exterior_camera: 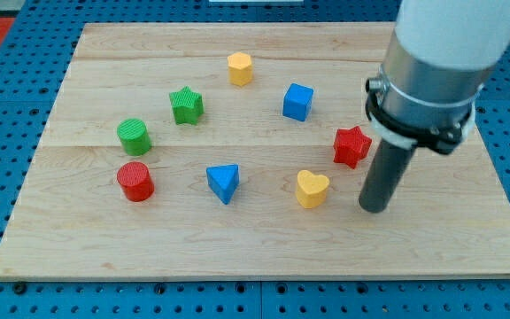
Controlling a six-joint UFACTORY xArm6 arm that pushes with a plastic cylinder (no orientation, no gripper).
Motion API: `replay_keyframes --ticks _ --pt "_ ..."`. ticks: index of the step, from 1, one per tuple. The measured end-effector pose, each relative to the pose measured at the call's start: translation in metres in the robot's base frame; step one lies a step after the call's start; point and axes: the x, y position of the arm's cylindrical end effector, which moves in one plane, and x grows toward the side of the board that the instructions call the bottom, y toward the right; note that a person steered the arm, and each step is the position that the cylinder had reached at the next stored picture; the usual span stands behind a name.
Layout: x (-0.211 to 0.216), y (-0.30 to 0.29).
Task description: Move the heart diagonally top right to the triangle
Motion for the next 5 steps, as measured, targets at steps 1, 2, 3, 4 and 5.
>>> replay_keyframes --ticks 1,2,3,4,5 --pt "-0.006 -0.006" --pt "0.023 -0.022" --pt "0.027 -0.058" --pt "0.018 -0.079" --pt "0.001 -0.08"
